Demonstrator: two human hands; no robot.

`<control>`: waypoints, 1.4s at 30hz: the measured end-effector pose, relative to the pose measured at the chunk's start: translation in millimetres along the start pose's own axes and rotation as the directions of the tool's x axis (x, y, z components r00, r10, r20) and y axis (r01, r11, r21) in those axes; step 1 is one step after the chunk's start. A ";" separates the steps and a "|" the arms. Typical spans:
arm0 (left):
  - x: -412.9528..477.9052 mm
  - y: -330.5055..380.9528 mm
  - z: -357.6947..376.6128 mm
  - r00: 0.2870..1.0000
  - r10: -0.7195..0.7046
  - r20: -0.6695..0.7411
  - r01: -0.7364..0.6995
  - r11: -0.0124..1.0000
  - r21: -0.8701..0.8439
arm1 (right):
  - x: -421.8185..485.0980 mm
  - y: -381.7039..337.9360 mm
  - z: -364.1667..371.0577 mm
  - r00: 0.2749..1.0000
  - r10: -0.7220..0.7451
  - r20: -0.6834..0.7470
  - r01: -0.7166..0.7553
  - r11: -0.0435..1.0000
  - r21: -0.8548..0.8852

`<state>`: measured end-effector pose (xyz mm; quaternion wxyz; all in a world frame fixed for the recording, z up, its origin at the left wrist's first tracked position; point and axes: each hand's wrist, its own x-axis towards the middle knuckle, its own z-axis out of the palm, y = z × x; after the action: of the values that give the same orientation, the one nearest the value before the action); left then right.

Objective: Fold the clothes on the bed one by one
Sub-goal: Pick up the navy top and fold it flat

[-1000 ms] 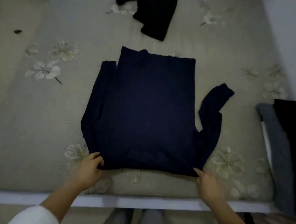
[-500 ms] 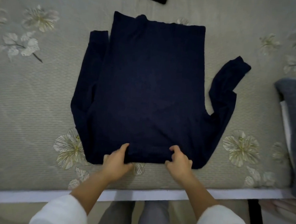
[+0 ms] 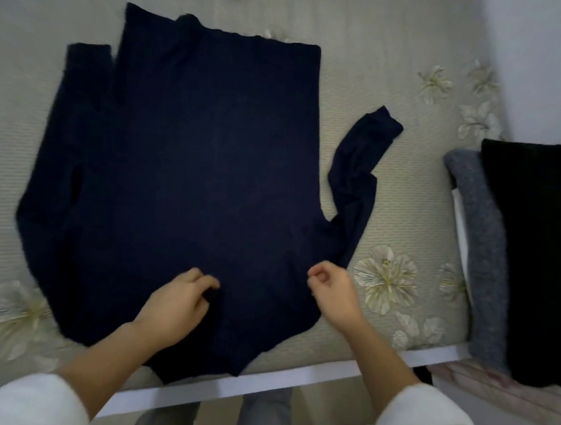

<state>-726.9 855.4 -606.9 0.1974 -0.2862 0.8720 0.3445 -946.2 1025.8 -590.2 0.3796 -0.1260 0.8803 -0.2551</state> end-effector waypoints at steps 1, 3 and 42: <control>12.9 17.0 6.3 0.995 0.024 -0.094 -0.024 1.000 -0.001 | 15.8 3.0 -13.8 0.999 0.012 -0.048 -0.010 0.999 0.044; 40.4 50.7 21.8 0.981 0.050 -0.189 -0.050 0.999 0.004 | 47.1 12.7 -38.5 0.985 0.049 -0.168 -0.030 0.993 0.115; 108.2 132.8 76.4 0.924 -0.368 0.102 0.351 0.924 0.153 | 149.2 38.2 -206.0 0.913 0.325 0.248 -0.387 0.492 0.780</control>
<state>-882.0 950.1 -653.1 0.3315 -0.4052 0.8108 0.2617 -1199.7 1068.7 -581.3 0.4678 0.2387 0.6556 -0.5426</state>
